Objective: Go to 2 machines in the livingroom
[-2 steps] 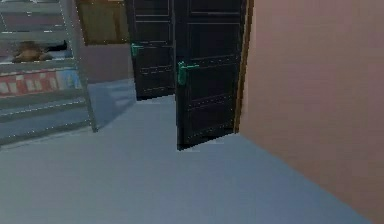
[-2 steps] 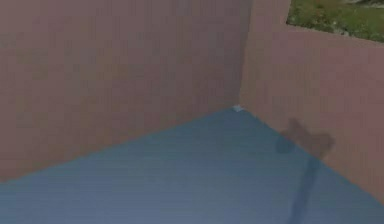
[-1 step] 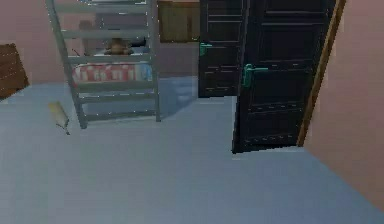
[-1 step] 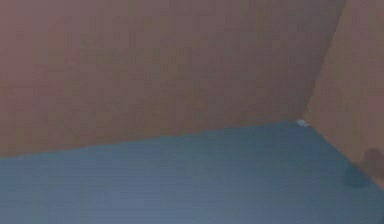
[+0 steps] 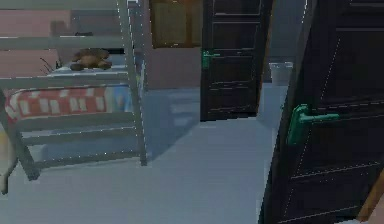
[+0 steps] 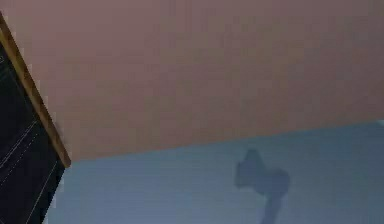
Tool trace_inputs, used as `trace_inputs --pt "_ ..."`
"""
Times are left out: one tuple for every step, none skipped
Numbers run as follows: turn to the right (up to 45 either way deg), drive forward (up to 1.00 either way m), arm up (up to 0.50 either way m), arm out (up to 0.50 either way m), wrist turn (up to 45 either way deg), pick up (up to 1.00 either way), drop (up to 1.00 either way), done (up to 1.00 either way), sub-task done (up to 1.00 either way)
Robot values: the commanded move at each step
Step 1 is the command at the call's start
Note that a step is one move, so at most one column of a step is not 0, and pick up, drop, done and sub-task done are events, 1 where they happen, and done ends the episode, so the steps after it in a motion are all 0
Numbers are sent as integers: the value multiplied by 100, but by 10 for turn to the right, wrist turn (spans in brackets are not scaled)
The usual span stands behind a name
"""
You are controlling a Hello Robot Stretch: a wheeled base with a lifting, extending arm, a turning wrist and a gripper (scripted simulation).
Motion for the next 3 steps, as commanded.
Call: trace_inputs --pt "0 100 0 0 0 0 0 0 0" --pt "-30 0 0 0 0 0 0 0 0" --pt "0 30 0 0 0 0 0 0 0"
